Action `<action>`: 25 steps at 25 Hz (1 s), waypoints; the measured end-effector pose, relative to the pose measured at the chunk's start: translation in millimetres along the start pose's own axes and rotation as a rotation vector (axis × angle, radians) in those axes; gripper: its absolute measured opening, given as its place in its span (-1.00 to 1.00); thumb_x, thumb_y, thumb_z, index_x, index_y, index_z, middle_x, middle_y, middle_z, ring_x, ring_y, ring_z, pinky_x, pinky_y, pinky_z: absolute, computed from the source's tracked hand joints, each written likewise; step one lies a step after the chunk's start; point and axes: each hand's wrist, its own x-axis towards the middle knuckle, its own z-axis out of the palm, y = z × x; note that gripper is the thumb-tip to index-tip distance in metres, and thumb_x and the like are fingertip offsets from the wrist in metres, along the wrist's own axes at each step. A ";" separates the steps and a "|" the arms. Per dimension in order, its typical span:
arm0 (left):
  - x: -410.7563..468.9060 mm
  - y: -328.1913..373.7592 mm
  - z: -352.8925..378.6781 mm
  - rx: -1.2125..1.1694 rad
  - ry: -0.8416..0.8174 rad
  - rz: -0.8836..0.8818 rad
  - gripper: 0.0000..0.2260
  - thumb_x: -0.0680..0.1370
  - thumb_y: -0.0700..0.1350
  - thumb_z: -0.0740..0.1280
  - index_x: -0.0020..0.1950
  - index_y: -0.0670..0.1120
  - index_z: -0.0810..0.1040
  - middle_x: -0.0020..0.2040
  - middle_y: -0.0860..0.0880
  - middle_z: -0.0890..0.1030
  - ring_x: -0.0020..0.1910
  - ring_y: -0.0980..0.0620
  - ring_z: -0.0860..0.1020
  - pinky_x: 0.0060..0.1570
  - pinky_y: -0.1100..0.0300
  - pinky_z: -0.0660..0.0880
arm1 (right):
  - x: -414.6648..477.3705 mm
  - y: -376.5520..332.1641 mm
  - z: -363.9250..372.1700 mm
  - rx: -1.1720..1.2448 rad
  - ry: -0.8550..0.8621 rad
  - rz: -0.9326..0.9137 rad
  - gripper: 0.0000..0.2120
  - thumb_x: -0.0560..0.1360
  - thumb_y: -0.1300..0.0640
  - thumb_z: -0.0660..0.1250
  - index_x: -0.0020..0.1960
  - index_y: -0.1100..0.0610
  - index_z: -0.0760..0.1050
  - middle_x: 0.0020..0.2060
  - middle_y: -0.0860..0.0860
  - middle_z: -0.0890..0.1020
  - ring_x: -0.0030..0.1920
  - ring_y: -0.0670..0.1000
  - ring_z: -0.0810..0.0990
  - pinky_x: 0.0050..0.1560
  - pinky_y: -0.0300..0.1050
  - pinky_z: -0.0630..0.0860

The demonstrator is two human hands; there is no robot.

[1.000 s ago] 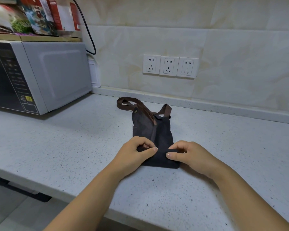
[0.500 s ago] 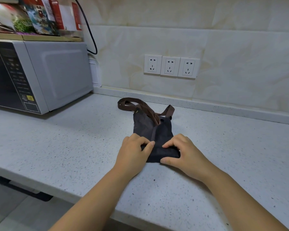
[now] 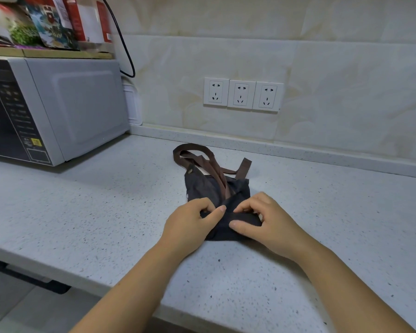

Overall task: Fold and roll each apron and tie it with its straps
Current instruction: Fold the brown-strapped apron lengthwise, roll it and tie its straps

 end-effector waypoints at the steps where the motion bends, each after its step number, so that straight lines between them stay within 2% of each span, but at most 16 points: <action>1: 0.3 1.3 -0.1 -0.007 -0.009 -0.027 -0.67 0.53 0.25 0.24 -0.28 0.05 0.49 -0.32 0.06 0.57 -0.26 0.09 0.54 -0.19 0.07 0.49 | 0.4 0.0 0.4 -0.001 -0.021 -0.016 -0.82 0.41 -0.17 0.43 -0.05 -0.16 0.55 -0.03 -0.18 0.49 0.02 -0.23 0.45 -0.02 -0.32 0.37; 3: -0.4 1.6 1.8 0.034 0.021 -0.025 -0.67 0.55 0.22 0.24 -0.29 0.03 0.51 -0.30 0.05 0.54 -0.22 0.06 0.51 -0.17 0.11 0.45 | 4.2 -0.1 0.5 0.001 -0.046 0.003 -0.83 0.40 -0.18 0.43 -0.09 -0.13 0.57 -0.06 -0.17 0.54 -0.01 -0.21 0.49 0.02 -0.22 0.45; 6: -2.2 -1.5 4.0 0.259 0.228 0.181 -0.71 0.59 0.17 0.17 -0.15 0.09 0.60 -0.17 0.14 0.50 -0.09 0.11 0.40 -0.09 0.17 0.35 | 8.4 -4.0 1.2 0.013 -0.082 0.082 -0.80 0.45 -0.21 0.36 -0.17 -0.10 0.58 -0.17 -0.17 0.61 -0.15 -0.20 0.56 -0.02 -0.17 0.51; 8: -4.1 -1.6 6.7 0.358 0.193 0.312 -0.67 0.60 0.16 0.04 -0.03 0.13 0.58 -0.10 0.17 0.50 -0.07 0.11 0.38 -0.06 0.15 0.32 | 6.9 -4.5 0.9 0.006 -0.133 0.139 -0.74 0.47 -0.23 0.33 -0.23 -0.08 0.58 -0.29 -0.17 0.60 -0.28 -0.20 0.52 -0.15 -0.21 0.47; 10: -4.1 -2.8 11.4 0.413 0.090 0.324 -0.63 0.62 0.12 -0.07 0.05 0.11 0.52 -0.05 0.15 0.46 -0.06 0.09 0.36 -0.03 0.14 0.32 | 4.5 -7.1 -3.2 -0.019 -0.144 0.144 -0.73 0.48 -0.22 0.32 -0.24 -0.07 0.60 -0.29 -0.18 0.59 -0.28 -0.21 0.51 -0.16 -0.27 0.42; 12: -4.3 -1.7 11.8 0.459 0.054 0.316 -0.58 0.61 0.13 -0.17 0.06 0.09 0.46 -0.04 0.13 0.41 -0.06 0.08 0.33 -0.01 0.13 0.31 | 13.3 -15.3 -11.0 -0.053 0.043 0.081 -0.76 0.53 -0.14 0.30 -0.19 -0.05 0.63 -0.17 -0.16 0.56 -0.16 -0.20 0.52 -0.11 -0.30 0.40; 14: -4.4 0.0 10.5 0.480 0.015 0.304 -0.56 0.59 0.15 -0.20 0.08 0.09 0.44 -0.02 0.14 0.39 -0.05 0.07 0.31 0.01 0.15 0.29 | 35.4 -26.8 -15.1 -0.102 0.197 0.060 -0.70 0.59 -0.04 0.22 -0.18 0.08 0.60 -0.17 -0.10 0.57 -0.14 -0.12 0.52 -0.10 -0.24 0.44; 16: -6.0 0.3 10.2 0.476 -0.026 0.314 -0.51 0.57 0.19 -0.23 0.15 0.12 0.45 0.02 0.14 0.38 -0.03 0.08 0.30 0.03 0.17 0.28 | 62.6 -34.7 -8.9 -0.216 0.051 0.134 -0.64 0.60 -0.01 0.19 -0.22 0.21 0.54 -0.29 0.01 0.58 -0.23 0.01 0.53 -0.12 -0.05 0.51; 18: -11.3 -0.5 8.4 0.454 -0.073 0.326 -0.44 0.54 0.24 -0.26 0.29 0.16 0.41 0.08 0.15 0.36 0.02 0.10 0.28 0.07 0.20 0.23 | 77.8 -37.1 4.8 -0.251 -0.120 0.262 -0.63 0.55 -0.03 0.27 -0.30 0.20 0.47 -0.41 0.06 0.49 -0.33 0.05 0.46 -0.26 -0.07 0.43; 19: -13.6 -0.3 8.0 0.460 -0.095 0.330 -0.42 0.53 0.26 -0.25 0.35 0.16 0.37 0.10 0.15 0.34 0.05 0.11 0.26 0.08 0.21 0.20 | 81.4 -37.6 9.5 -0.192 -0.139 0.303 -0.66 0.52 0.00 0.33 -0.34 0.17 0.42 -0.44 0.03 0.43 -0.37 0.03 0.39 -0.29 -0.10 0.35; 20: -15.2 0.6 8.7 0.486 -0.100 0.338 -0.42 0.53 0.27 -0.24 0.39 0.15 0.33 0.13 0.14 0.33 0.07 0.11 0.25 0.09 0.21 0.19 | 82.7 -36.9 13.2 -0.101 -0.104 0.306 -0.70 0.50 0.06 0.37 -0.34 0.14 0.41 -0.44 0.01 0.40 -0.37 0.01 0.37 -0.28 -0.12 0.32; 22: -17.2 1.7 12.8 0.553 -0.057 0.379 -0.47 0.56 0.25 -0.19 0.40 0.13 0.31 0.18 0.10 0.32 0.10 0.06 0.27 0.13 0.18 0.23 | 76.6 -41.9 16.4 0.050 0.012 0.217 -0.87 0.50 0.12 0.38 -0.22 0.09 0.55 -0.34 -0.05 0.52 -0.28 -0.02 0.47 -0.17 -0.14 0.40; 23: -18.3 2.0 15.9 0.571 -0.025 0.397 -0.52 0.58 0.22 -0.15 0.38 0.11 0.33 0.18 0.06 0.34 0.08 0.02 0.29 0.12 0.14 0.28 | 69.7 -47.2 16.2 0.081 -0.002 0.172 -0.90 0.53 0.11 0.35 -0.15 0.06 0.59 -0.29 -0.09 0.57 -0.22 -0.06 0.52 -0.11 -0.17 0.44; 25: -20.1 1.6 22.5 0.546 0.054 0.416 -0.62 0.61 0.16 -0.05 0.29 0.07 0.38 0.14 0.00 0.39 -0.01 -0.01 0.32 0.02 0.10 0.36 | 53.4 -55.0 12.4 0.092 -0.173 0.139 -0.76 0.58 0.04 0.24 -0.19 0.09 0.56 -0.29 -0.11 0.58 -0.24 -0.09 0.51 -0.07 -0.16 0.42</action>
